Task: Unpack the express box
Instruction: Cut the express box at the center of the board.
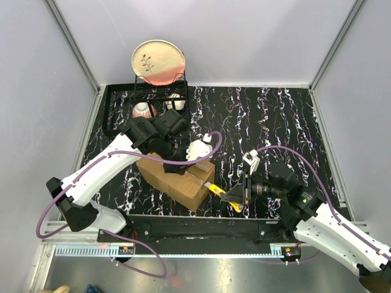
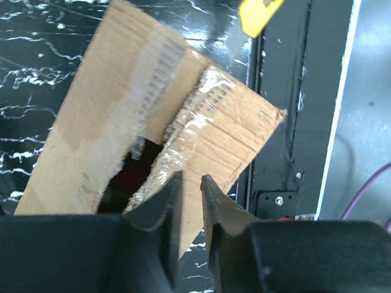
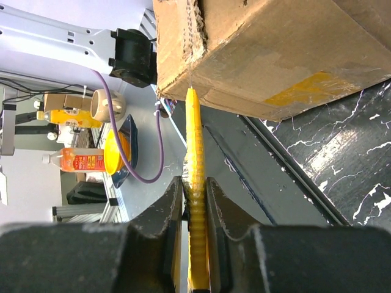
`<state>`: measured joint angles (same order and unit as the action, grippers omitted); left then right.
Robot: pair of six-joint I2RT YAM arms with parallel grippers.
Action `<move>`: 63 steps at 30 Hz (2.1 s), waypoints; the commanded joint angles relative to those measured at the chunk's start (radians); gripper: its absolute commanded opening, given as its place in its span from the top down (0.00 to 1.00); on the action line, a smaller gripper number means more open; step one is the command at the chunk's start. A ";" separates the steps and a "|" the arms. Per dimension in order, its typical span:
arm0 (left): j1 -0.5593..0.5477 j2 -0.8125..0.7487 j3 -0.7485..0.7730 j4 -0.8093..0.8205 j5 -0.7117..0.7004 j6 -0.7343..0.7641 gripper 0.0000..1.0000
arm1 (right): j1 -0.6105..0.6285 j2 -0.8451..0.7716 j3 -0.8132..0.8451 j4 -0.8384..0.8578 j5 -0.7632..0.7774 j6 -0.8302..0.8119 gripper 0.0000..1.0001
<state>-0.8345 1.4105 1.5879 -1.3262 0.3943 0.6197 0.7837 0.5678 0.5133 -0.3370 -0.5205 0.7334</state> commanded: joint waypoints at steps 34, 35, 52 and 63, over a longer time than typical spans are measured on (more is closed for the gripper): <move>-0.031 -0.194 -0.247 0.058 -0.063 0.253 0.07 | -0.100 0.233 0.104 0.326 0.111 0.064 1.00; -0.031 -0.194 -0.234 0.056 -0.061 0.262 0.02 | -0.100 0.231 0.096 0.328 0.114 0.067 1.00; -0.031 -0.001 -0.109 -0.005 -0.060 0.292 0.01 | -0.098 0.158 0.162 0.349 0.068 0.061 1.00; -0.017 0.021 -0.097 0.028 -0.078 0.284 0.01 | -0.100 0.119 0.176 0.297 -0.113 0.041 1.00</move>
<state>-0.8597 1.4204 1.4467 -1.3266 0.3248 0.9119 0.6910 0.7033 0.6735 -0.0231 -0.5133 0.8017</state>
